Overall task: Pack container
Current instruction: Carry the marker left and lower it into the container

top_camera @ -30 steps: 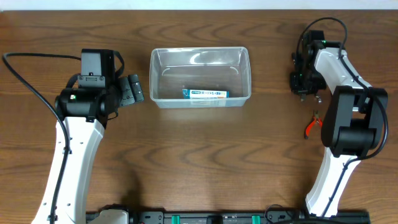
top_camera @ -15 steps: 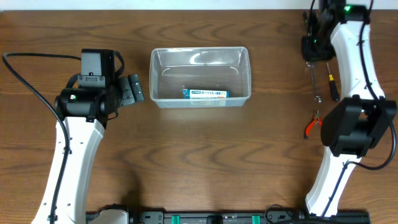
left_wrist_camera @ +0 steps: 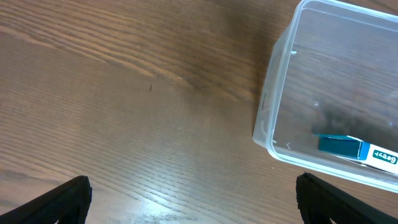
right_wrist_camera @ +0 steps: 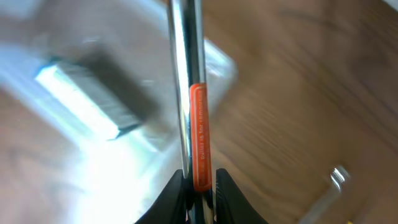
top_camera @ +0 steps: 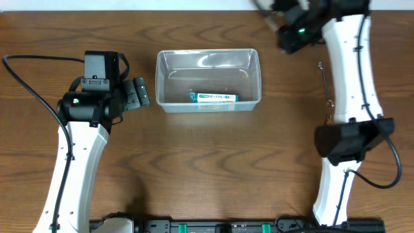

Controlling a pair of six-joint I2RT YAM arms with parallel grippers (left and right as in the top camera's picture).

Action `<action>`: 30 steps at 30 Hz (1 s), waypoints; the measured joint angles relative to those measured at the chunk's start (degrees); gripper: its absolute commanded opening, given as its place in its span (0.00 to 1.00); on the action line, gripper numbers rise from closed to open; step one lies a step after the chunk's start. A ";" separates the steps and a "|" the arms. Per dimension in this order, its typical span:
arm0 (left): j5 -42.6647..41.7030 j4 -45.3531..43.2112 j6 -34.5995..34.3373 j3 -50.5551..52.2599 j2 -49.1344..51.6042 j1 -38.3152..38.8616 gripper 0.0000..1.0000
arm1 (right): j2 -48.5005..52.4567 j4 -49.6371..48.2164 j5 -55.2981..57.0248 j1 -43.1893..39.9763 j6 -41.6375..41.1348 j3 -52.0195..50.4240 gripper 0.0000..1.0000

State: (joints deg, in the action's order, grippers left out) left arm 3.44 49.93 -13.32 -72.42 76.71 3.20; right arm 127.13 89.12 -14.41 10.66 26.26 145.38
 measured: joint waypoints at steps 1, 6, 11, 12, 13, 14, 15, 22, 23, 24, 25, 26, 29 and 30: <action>-0.02 0.00 0.00 0.00 0.00 0.00 0.98 | 0.00 0.33 -0.94 1.27 1.49 0.00 0.08; 0.00 0.00 0.00 0.00 0.00 0.00 0.98 | 0.00 1.70 -3.43 6.97 10.10 -0.02 0.09; 0.00 0.00 0.00 0.00 0.00 0.00 0.98 | -0.02 1.90 -4.28 11.06 19.69 -2.67 0.10; 0.00 0.00 0.00 0.00 0.00 0.00 0.98 | -0.02 1.95 -4.31 11.47 20.98 -3.52 0.10; -0.02 0.00 0.00 0.00 0.00 0.00 0.98 | -0.02 1.55 -4.33 12.04 22.56 -5.14 0.10; 0.00 0.00 0.00 0.00 0.00 0.00 0.98 | -0.02 1.18 -4.33 12.37 23.76 -6.49 0.10; 0.00 0.00 0.00 0.00 0.00 0.00 0.98 | -0.02 0.59 -4.37 12.76 24.76 -8.20 0.10; 0.00 0.00 0.00 0.00 0.00 0.00 0.98 | -0.02 -1.99 -4.24 13.25 27.82 -17.62 0.09; 0.00 -0.02 0.00 0.00 0.00 0.00 0.98 | -0.02 -2.05 -4.22 13.25 28.04 -18.62 0.09; 0.00 0.00 0.00 0.00 0.00 0.00 0.98 | -0.02 -2.14 -4.22 13.25 28.20 -19.30 0.09; 0.00 0.02 0.00 0.00 0.00 0.00 0.98 | -0.02 -2.29 -4.24 13.25 28.33 -20.04 0.09; 0.00 0.00 0.00 0.00 0.00 0.00 0.98 | -0.02 -2.43 -4.24 13.25 28.41 -20.48 0.09; 0.00 0.00 0.00 0.00 0.00 0.00 0.98 | -0.02 -2.93 -4.24 13.25 28.44 -21.22 0.09; 0.00 0.00 0.00 0.00 0.00 0.00 0.98 | -0.02 -3.21 -4.24 13.25 28.44 -21.29 0.09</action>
State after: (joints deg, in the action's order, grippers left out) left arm 3.44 49.93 -13.32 -72.42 76.71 3.20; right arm 127.11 85.91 -18.65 23.90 54.70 124.09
